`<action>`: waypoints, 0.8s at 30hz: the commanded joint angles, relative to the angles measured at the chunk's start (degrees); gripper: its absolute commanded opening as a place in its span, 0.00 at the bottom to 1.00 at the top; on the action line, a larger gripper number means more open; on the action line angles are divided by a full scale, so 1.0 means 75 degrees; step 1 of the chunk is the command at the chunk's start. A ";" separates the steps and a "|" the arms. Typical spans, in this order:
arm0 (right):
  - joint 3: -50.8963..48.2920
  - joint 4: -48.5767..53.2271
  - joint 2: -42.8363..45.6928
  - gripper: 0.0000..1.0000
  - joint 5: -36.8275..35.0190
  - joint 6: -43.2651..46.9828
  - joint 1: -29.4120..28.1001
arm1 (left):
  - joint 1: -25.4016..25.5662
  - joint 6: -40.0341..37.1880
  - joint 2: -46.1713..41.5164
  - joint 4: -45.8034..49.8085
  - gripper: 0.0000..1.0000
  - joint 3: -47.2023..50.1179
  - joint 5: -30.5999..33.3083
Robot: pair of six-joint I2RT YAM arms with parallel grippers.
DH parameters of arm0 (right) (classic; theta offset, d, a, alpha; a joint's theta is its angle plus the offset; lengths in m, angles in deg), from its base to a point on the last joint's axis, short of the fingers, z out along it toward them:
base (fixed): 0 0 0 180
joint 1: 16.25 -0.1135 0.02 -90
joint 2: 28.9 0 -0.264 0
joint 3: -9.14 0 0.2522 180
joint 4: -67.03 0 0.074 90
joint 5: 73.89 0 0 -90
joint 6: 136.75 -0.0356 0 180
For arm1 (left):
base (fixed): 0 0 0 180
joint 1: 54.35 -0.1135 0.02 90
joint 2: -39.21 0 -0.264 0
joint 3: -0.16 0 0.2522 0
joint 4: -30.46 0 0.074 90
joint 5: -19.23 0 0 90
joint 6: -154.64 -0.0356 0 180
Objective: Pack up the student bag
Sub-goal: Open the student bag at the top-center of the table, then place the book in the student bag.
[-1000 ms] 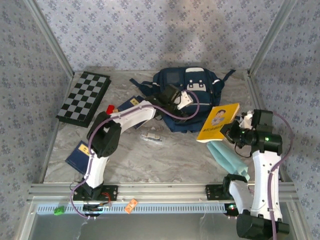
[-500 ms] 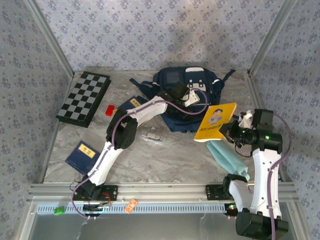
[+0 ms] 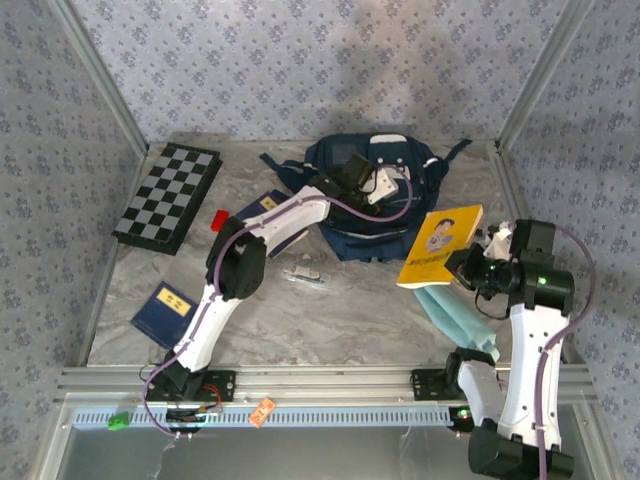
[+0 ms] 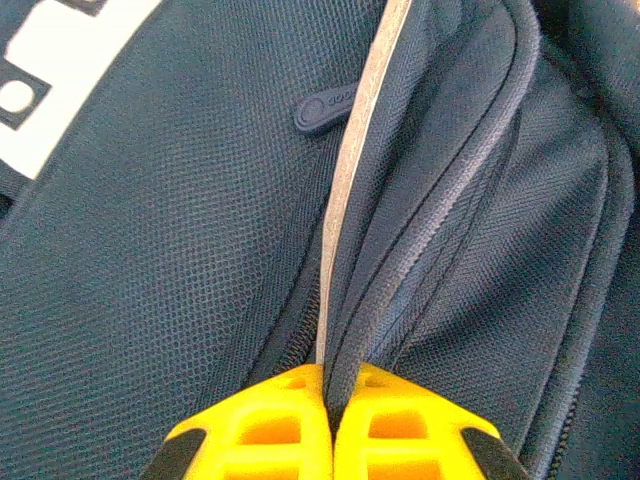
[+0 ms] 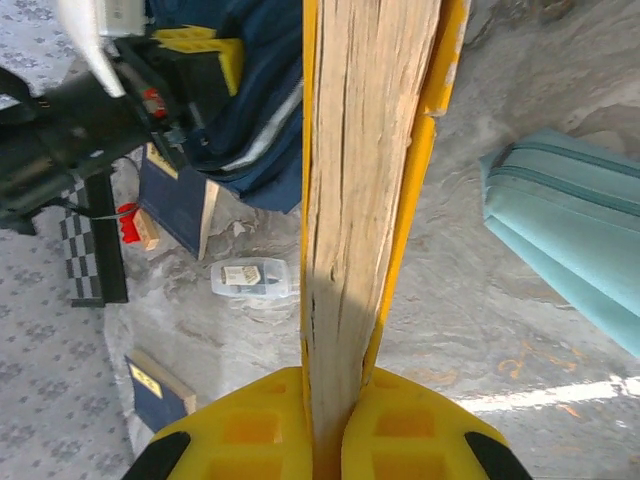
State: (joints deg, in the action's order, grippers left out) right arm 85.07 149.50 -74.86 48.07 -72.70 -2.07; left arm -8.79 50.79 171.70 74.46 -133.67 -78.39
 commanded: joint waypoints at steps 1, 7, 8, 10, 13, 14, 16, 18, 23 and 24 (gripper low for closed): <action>0.0427 0.0549 0.0204 0.00 -0.0380 0.0468 0.0039 | 0.0080 0.0481 -0.1138 -0.0171 0.00 -0.0215 0.0252; 0.0266 0.0462 0.0243 0.00 -0.0028 0.0463 -0.0079 | 0.0068 0.0669 -0.1469 -0.0378 0.00 -0.0412 0.0847; 0.0248 0.0385 0.0271 0.00 0.0064 0.0424 -0.0095 | 0.0077 0.0652 -0.1467 -0.0359 0.00 -0.0489 0.0767; 0.0092 -0.0009 0.0341 0.00 0.0579 0.0223 -0.0177 | 0.0075 0.0570 -0.1458 -0.0275 0.00 -0.0691 0.0492; -0.0385 -0.0841 0.0289 0.00 0.1377 -0.0263 -0.0364 | 0.0077 0.0569 -0.1447 -0.0206 0.00 -0.0960 0.0240; -0.0604 -0.1205 0.0269 0.00 0.1505 -0.0478 -0.0476 | 0.0067 0.0563 -0.1429 -0.0114 0.00 -0.1083 0.0130; -0.1037 -0.2117 0.0295 0.00 0.1680 -0.0977 -0.0719 | 0.0073 0.0567 -0.1423 0.0018 0.00 -0.1322 -0.0009; -0.1456 -0.3048 0.0277 0.00 0.1733 -0.1471 -0.1000 | 0.0074 0.0575 -0.1456 0.0097 0.00 -0.1474 -0.0022; -0.2325 -0.5337 -0.0411 0.00 0.1913 -0.2209 -0.1564 | 0.0068 0.0627 -0.1637 0.0253 0.00 -0.1607 -0.0158; -0.2428 -0.5686 -0.0591 0.00 0.1790 -0.2287 -0.1684 | 0.0076 0.0620 -0.1677 0.0225 0.00 -0.1595 -0.0157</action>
State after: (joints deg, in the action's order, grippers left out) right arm 68.04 122.99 -77.50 58.50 -85.14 -13.04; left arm -8.59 54.27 164.55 79.73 -142.02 -76.95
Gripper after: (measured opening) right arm 0.085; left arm 0.050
